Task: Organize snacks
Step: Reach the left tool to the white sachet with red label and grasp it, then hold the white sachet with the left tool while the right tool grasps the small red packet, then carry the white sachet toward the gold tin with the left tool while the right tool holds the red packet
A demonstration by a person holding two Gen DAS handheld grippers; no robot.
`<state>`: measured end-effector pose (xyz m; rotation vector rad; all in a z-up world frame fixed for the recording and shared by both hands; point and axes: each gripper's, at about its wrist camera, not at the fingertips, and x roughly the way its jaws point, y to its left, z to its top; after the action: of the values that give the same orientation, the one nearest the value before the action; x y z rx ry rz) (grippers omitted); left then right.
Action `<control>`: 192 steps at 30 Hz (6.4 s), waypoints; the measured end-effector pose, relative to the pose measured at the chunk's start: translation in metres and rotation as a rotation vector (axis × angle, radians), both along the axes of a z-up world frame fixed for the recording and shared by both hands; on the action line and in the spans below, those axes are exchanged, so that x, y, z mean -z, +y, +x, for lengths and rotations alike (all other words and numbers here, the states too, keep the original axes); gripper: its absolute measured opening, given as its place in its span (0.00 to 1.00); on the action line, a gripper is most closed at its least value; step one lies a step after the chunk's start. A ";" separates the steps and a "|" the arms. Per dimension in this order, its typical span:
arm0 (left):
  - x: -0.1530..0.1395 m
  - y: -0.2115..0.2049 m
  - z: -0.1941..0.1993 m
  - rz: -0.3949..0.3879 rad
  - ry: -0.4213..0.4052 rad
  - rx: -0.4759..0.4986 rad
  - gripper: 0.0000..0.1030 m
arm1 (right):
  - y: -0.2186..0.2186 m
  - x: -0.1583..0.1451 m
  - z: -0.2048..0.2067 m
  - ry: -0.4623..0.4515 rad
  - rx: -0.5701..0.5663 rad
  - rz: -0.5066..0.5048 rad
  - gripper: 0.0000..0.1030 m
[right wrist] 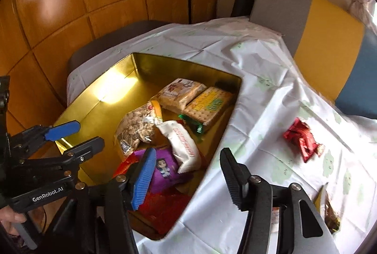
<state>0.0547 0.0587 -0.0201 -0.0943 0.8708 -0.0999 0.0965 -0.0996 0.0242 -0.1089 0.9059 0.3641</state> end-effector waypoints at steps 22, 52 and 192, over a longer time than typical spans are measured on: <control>-0.012 -0.047 -0.014 0.063 -0.034 0.128 0.63 | -0.139 0.000 -0.028 0.036 0.250 -0.056 0.64; 0.003 -0.216 -0.014 0.206 0.015 0.673 0.63 | -0.327 0.010 -0.052 0.103 0.790 0.176 0.80; 0.064 -0.222 -0.045 0.110 -0.140 0.627 0.35 | -0.186 0.091 -0.048 0.288 0.172 -0.137 0.41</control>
<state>0.0095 -0.1632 -0.0844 0.2895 0.7388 -0.6364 0.0486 -0.2856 -0.0671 -0.1046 1.2161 0.1583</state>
